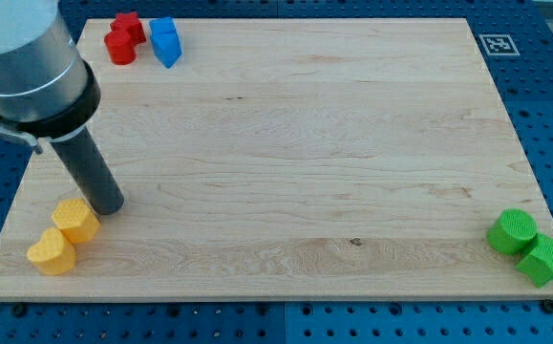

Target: Separate the green star from green circle

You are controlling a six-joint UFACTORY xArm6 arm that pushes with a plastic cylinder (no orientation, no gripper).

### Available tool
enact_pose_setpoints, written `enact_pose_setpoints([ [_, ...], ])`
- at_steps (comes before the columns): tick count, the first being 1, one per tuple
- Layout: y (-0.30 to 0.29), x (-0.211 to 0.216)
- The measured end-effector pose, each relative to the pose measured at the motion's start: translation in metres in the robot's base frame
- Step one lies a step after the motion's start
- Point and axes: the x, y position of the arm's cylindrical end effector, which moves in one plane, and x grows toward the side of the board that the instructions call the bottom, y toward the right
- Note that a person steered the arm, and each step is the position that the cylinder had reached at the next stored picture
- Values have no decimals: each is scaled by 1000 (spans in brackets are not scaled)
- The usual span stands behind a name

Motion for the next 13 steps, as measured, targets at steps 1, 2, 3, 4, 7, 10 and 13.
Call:
enact_pose_setpoints([
  [1,26,-7],
  [2,62,-9],
  [3,101,-10],
  [4,137,-21],
  [7,213,-43],
  [10,314,-45],
  [13,425,-45],
])
